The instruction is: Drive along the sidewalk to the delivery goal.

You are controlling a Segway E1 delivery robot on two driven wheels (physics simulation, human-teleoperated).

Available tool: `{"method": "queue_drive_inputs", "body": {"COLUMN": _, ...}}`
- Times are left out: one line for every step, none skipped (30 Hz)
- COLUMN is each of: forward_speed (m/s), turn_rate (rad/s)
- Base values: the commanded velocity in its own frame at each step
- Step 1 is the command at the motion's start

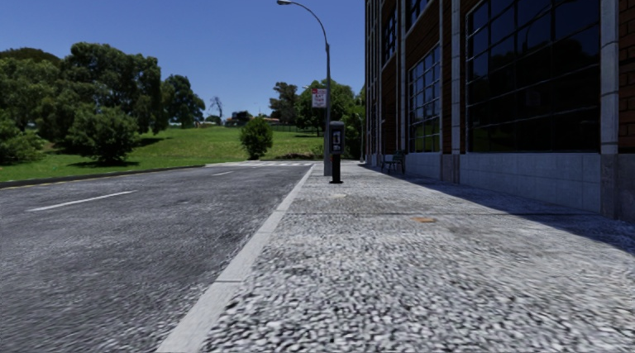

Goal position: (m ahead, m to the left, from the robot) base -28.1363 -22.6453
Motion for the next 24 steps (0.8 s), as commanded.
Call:
{"method": "queue_drive_inputs", "body": {"forward_speed": 1.37, "turn_rate": -0.64}}
{"method": "queue_drive_inputs", "body": {"forward_speed": 1.37, "turn_rate": -0.64}}
{"method": "queue_drive_inputs", "body": {"forward_speed": 1.37, "turn_rate": -0.64}}
{"method": "queue_drive_inputs", "body": {"forward_speed": 1.37, "turn_rate": -0.64}}
{"method": "queue_drive_inputs", "body": {"forward_speed": 1.37, "turn_rate": -0.65}}
{"method": "queue_drive_inputs", "body": {"forward_speed": 1.37, "turn_rate": -0.66}}
{"method": "queue_drive_inputs", "body": {"forward_speed": 1.37, "turn_rate": -0.66}}
{"method": "queue_drive_inputs", "body": {"forward_speed": 1.37, "turn_rate": -0.67}}
{"method": "queue_drive_inputs", "body": {"forward_speed": 1.37, "turn_rate": -0.67}}
{"method": "queue_drive_inputs", "body": {"forward_speed": 1.37, "turn_rate": -0.67}}
{"method": "queue_drive_inputs", "body": {"forward_speed": 1.37, "turn_rate": -0.67}}
{"method": "queue_drive_inputs", "body": {"forward_speed": 1.37, "turn_rate": -0.67}}
{"method": "queue_drive_inputs", "body": {"forward_speed": 1.36, "turn_rate": -0.67}}
{"method": "queue_drive_inputs", "body": {"forward_speed": 1.35, "turn_rate": -0.67}}
{"method": "queue_drive_inputs", "body": {"forward_speed": 1.34, "turn_rate": -0.67}}
{"method": "queue_drive_inputs", "body": {"forward_speed": 1.34, "turn_rate": -0.67}}
{"method": "queue_drive_inputs", "body": {"forward_speed": 1.34, "turn_rate": -0.67}}
{"method": "queue_drive_inputs", "body": {"forward_speed": 1.33, "turn_rate": -0.67}}
{"method": "queue_drive_inputs", "body": {"forward_speed": 1.30, "turn_rate": -0.67}}
{"method": "queue_drive_inputs", "body": {"forward_speed": 1.30, "turn_rate": -0.67}}
{"method": "queue_drive_inputs", "body": {"forward_speed": 1.27, "turn_rate": -0.67}}
{"method": "queue_drive_inputs", "body": {"forward_speed": 1.25, "turn_rate": -0.69}}
{"method": "queue_drive_inputs", "body": {"forward_speed": 1.25, "turn_rate": -0.74}}
{"method": "queue_drive_inputs", "body": {"forward_speed": 1.25, "turn_rate": -0.74}}
